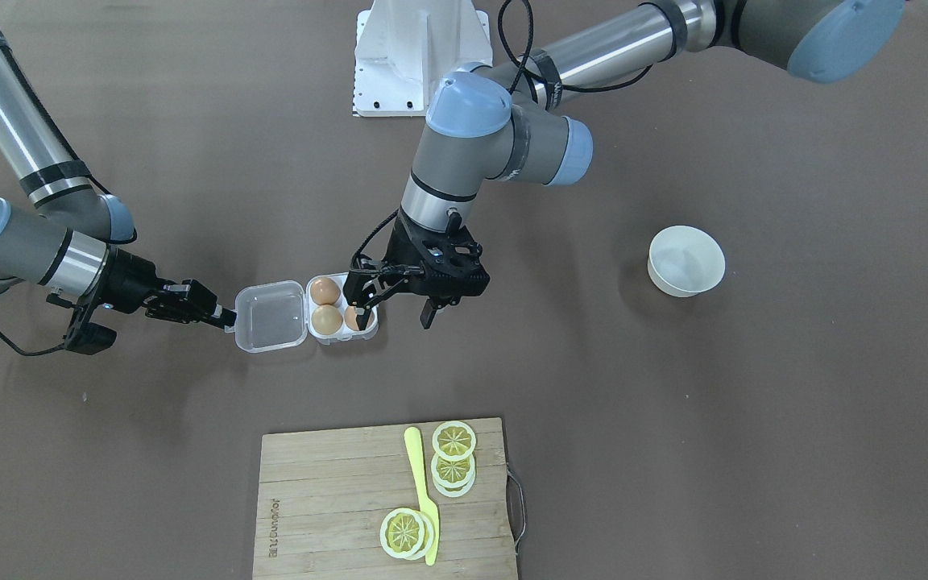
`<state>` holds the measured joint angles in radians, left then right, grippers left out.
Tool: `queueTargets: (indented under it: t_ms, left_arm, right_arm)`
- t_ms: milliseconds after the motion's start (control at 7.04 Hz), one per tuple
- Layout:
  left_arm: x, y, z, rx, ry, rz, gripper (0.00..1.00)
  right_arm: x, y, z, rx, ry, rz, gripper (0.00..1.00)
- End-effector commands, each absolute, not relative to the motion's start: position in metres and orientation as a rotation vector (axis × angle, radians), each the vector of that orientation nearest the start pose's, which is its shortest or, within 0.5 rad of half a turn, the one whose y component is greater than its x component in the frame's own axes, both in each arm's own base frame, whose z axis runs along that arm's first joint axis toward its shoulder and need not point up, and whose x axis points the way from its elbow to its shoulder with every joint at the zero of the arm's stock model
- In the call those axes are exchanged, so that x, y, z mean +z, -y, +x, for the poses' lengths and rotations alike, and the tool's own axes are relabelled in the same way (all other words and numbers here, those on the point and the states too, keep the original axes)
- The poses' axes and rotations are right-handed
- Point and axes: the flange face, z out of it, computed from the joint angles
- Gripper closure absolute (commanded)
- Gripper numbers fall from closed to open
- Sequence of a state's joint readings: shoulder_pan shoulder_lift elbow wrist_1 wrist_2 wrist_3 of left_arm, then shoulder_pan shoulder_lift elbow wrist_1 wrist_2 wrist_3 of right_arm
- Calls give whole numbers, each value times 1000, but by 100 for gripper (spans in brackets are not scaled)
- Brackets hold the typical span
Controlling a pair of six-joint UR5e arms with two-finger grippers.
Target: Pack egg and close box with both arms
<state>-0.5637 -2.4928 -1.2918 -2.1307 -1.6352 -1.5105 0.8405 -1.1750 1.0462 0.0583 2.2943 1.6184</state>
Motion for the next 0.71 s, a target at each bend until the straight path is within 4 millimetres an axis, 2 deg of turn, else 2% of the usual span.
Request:
queueTargets:
  t_ms: [0, 568]
  left_arm:
    - [127, 524, 593, -402, -1171, 317, 6]
    - [127, 524, 593, -403, -1170, 318, 6]
  right_arm:
    - [511, 517, -373, 168, 1520, 16, 73]
    - [512, 517, -372, 169, 1519, 15, 77]
